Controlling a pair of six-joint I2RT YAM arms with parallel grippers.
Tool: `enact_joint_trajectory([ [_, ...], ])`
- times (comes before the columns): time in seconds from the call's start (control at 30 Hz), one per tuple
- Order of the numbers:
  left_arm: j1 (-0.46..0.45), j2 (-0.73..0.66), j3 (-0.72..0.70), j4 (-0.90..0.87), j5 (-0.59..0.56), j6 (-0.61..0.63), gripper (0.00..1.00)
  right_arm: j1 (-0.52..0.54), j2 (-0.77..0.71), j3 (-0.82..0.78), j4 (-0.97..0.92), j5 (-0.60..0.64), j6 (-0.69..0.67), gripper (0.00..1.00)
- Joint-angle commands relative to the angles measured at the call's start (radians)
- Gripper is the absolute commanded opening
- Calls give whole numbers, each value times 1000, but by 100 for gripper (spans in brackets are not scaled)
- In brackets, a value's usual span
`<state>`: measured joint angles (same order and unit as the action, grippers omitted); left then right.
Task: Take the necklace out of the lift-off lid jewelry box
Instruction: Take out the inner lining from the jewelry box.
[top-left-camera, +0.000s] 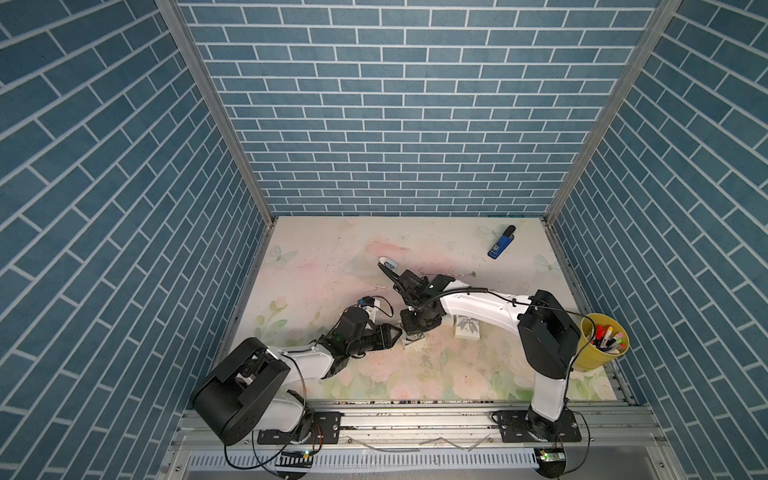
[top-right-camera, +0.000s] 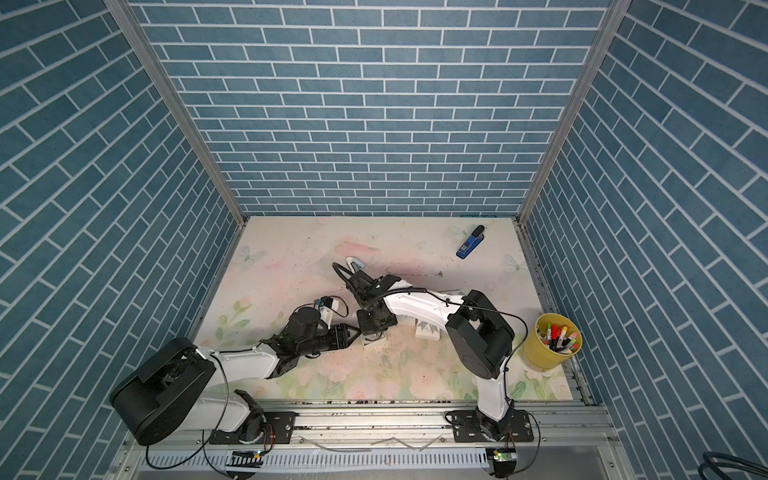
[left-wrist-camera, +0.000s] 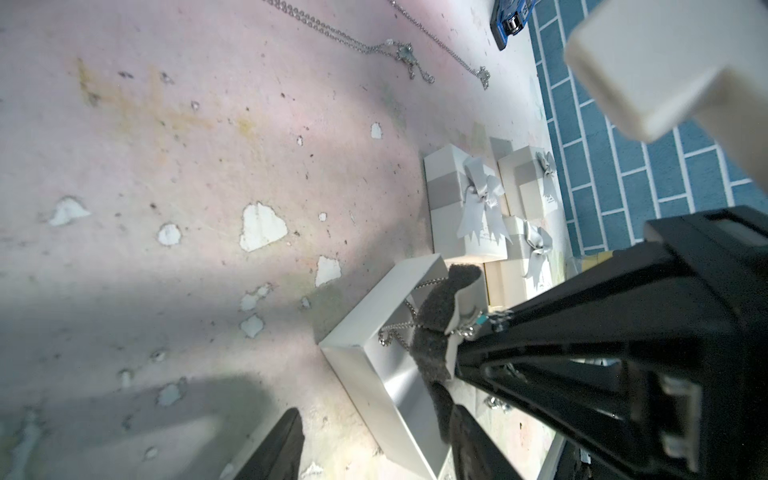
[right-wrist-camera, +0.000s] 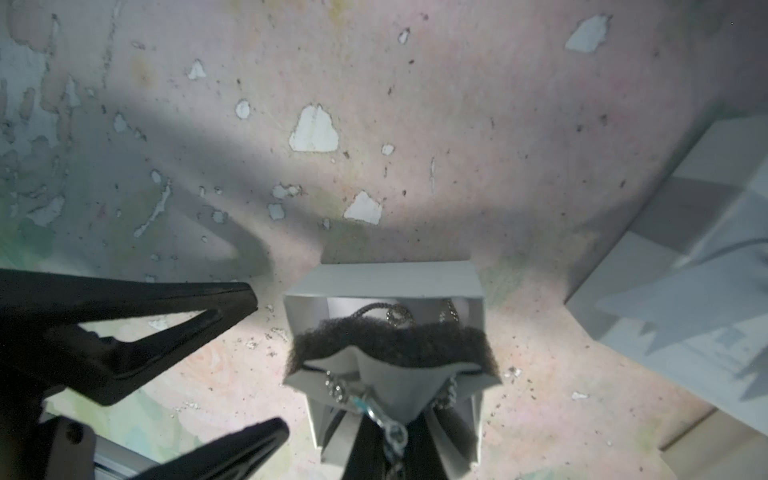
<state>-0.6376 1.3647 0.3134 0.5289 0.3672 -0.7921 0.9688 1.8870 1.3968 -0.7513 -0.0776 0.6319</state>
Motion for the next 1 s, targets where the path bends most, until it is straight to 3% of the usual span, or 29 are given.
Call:
enact_joint_trajectory([
  [0.0, 19, -51, 15, 11, 24, 35, 58, 6, -71, 37, -41, 17, 31, 0],
  [0.47, 24, -222, 32, 104, 178, 133, 61, 4, -216, 74, -73, 81, 33, 0],
  [0.67, 24, -203, 97, 72, 235, 104, 53, 4, -265, 71, -74, 90, 35, 0],
  [0.97, 24, -120, 119, 166, 254, 33, 42, 2, -308, 62, -65, 97, 38, 0],
])
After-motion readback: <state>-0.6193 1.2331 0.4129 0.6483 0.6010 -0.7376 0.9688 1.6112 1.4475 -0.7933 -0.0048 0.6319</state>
